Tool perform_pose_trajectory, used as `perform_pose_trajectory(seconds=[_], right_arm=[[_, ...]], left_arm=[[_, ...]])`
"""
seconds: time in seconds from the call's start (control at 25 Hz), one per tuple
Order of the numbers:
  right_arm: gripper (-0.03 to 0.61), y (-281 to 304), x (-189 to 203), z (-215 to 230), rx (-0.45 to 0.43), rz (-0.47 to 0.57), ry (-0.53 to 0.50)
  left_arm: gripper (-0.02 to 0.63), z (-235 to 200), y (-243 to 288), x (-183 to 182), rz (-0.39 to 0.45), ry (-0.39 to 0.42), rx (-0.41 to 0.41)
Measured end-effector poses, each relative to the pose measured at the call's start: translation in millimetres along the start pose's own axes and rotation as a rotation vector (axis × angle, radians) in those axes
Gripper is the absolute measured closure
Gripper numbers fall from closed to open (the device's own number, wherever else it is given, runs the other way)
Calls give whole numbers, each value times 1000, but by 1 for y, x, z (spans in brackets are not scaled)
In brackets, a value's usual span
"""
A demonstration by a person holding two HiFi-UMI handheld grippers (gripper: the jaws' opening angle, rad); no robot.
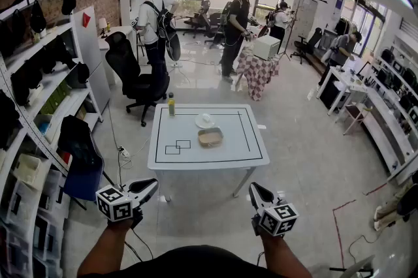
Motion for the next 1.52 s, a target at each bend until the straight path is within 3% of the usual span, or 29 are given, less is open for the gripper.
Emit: perform_pose_trajectory(seconds=[0.16,0.36,0.76,1.0,1.24,1.52], right_arm=[[564,6,-7,-2,-5,21,-52],[563,18,-21,-22,16,68,-43],[565,46,7,-60,82,56,-3],[565,67,9,-90,34,25,-12],[566,85,21,-79,22,-49,-35],[566,127,18,-45,-2,-51,16]], left_arm=[[583,-2,5,-5,-11,5,31],[583,-13,-1,-7,-28,16,64],[583,-64,-55,-10,-31,35,86],[583,-89,-75,-13,-13,26,71],[583,-97,-63,-9,-31,6,97],[583,-117,-25,-13,-42,-2,68]])
Point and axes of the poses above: the fingertips, and each gripper's own axes: y forward along the fingers, z to its right, x out of its underside, the point moved 5 cm from there along -y, backward along the fingers, and after that the axes turned 2 degrees about z, right-handed, at the moved point
